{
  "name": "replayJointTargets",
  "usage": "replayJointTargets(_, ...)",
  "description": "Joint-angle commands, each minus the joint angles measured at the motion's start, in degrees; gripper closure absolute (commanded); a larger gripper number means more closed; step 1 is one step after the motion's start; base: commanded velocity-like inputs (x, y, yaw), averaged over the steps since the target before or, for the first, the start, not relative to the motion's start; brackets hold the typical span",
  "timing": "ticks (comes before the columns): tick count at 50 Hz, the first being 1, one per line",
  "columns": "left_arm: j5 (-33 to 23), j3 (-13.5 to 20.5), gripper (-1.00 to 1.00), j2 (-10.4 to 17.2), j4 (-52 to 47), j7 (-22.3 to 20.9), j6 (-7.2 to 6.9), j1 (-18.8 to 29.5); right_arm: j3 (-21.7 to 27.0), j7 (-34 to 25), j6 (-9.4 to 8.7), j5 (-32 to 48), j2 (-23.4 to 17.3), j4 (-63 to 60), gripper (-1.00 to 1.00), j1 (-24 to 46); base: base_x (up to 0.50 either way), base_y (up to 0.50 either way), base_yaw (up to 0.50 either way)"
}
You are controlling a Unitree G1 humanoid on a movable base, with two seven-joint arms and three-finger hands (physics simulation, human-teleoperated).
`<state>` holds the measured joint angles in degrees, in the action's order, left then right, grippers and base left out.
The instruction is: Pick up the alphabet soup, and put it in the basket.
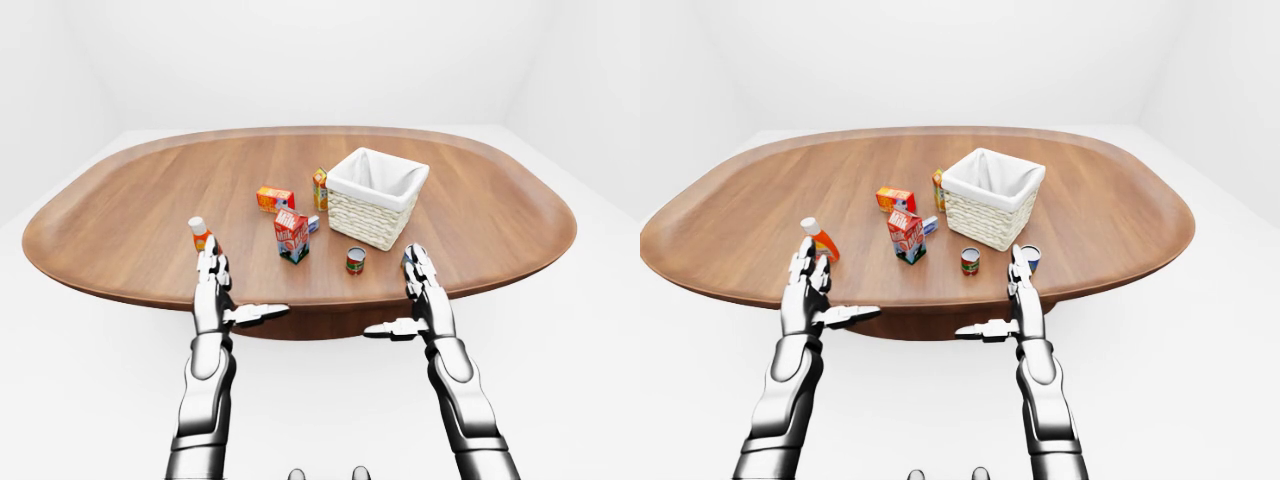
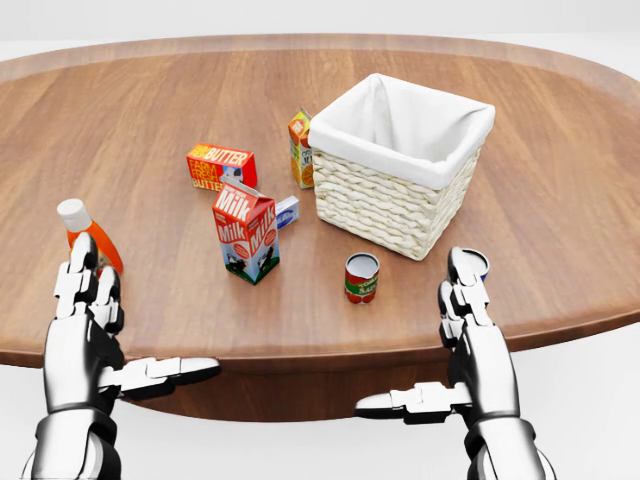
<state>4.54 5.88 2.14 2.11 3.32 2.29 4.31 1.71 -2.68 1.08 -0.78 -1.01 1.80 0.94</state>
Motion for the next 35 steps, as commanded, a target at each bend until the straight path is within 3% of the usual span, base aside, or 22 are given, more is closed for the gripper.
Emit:
replayJointTargets(1, 4.5, 3.6, -1.00, 1.8, 3.4, 5.2, 2.71, 4.1, 0.1, -0.3, 0.59, -0.1, -0.1, 1.0, -1.00, 0.5, 0.00, 0.00, 0.00)
replayJointTargets(13, 7.5, 5.3, -1.00, 3.3, 2.0, 8.8, 2.41, 4.8, 0.0, -0.1, -0.26, 0.0, 0.0, -0.4, -1.00, 0.0, 0.00, 0.00, 0.00)
replayJointTargets(16, 9.3, 5.8, -1.00, 3.5, 0.5, 9.1, 0.29, 4.5, 0.0, -0.2, -0.03, -0.1, 0.0, 0.0, -1.00, 0.1, 0.00, 0.00, 0.00)
replayJointTargets(18, 8.5, 5.7, -1.00, 3.5, 0.1, 9.6, 0.80, 4.3, 0.1, -0.1, 0.28, 0.1, -0.1, 0.0, -1.00, 0.1, 0.00, 0.00, 0.00)
replayJointTargets(21, 9.7, 6.4, -1.00, 3.8, -2.4, 9.9, -1.51, 4.1, 0.3, -0.2, 0.38, -0.3, -0.1, 0.3, -1.00, 0.2, 0.00, 0.00, 0.00)
replayJointTargets(25, 10.9, 7.5, -1.00, 4.3, -3.6, 10.4, -3.52, 4.3, 0.1, -0.2, 0.19, -0.4, 0.0, 0.4, -1.00, 0.2, 0.00, 0.00, 0.00)
replayJointTargets(30, 12.7, 9.0, -1.00, 5.4, -2.1, 11.3, -3.76, 5.9, -0.3, 0.1, -0.41, 0.6, -0.1, 0.3, -1.00, 0.4, 0.00, 0.00, 0.00)
replayJointTargets(35, 14.8, 10.6, -1.00, 7.2, -1.4, 12.5, -4.54, 7.2, 0.0, -0.2, 0.23, 0.3, -0.1, 0.9, -1.00, 0.5, 0.00, 0.00, 0.00)
